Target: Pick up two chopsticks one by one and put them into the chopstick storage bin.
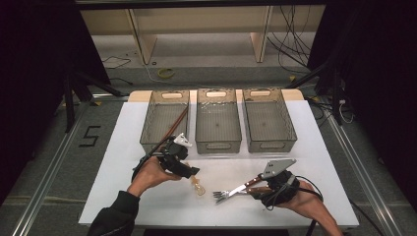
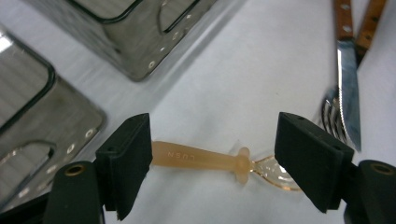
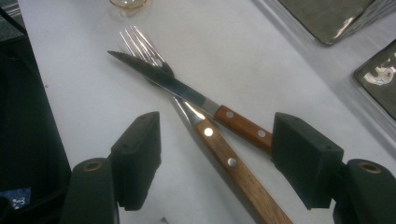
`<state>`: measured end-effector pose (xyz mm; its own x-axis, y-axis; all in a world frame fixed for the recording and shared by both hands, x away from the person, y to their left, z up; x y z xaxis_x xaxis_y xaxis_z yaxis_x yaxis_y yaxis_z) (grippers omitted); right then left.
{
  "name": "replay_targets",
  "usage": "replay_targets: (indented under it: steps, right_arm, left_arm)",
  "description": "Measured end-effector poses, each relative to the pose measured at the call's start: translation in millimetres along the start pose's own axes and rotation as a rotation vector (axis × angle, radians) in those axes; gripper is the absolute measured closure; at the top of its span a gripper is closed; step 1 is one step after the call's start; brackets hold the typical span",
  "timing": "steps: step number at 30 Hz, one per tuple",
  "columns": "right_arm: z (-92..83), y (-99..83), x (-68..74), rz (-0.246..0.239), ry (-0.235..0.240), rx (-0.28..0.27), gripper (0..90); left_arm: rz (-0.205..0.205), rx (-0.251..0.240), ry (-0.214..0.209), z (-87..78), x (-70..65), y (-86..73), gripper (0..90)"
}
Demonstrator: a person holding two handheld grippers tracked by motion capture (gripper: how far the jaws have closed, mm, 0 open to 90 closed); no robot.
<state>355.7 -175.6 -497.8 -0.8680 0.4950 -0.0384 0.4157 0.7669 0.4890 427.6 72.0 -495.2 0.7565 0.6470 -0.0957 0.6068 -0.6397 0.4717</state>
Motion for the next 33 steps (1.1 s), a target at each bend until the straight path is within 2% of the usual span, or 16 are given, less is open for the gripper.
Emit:
replay_targets:
  steps: [4,8,13,16,21,33]
  right_arm:
    - [-0.3,-0.2,0.4,0.001,-0.002,-0.001,34.4]
    - [-0.3,-0.7,-0.3,0.003,-0.004,0.000,34.4]
    - [-0.3,-0.8,0.5,-0.001,-0.004,0.001,34.4]
    - [0.2,-1.0,0.5,0.000,-0.002,0.004,34.4]
    - [-0.6,-1.5,0.4,0.003,-0.003,0.000,34.4]
    - [0.0,-2.9,0.5,0.010,0.002,-0.001,33.4]
  left_arm:
    - [-0.092,0.019,0.018,7.7,1.0,-4.3,25.3]
    - [-0.176,-0.001,0.037,9.7,5.5,-7.1,24.6]
    - [-0.257,-0.006,0.054,14.6,10.9,-13.9,24.2]
    - [-0.290,-0.009,0.066,18.7,13.9,-17.0,23.8]
    - [-0.323,-0.026,0.075,19.7,16.4,-19.0,22.9]
    - [-0.328,-0.007,0.082,29.7,10.1,-20.3,20.7]
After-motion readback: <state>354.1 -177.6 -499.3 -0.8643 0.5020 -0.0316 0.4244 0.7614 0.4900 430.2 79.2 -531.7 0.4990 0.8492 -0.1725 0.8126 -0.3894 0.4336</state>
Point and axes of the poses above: each handheld gripper's, and its own axes: z roughly forward along the jaws, y roughly out of its top, x roughly to its left, the point moved 8 cm from there along z, roughly forward along the jaws, and after that the axes turned 8 degrees about x, right-handed, at the moved point
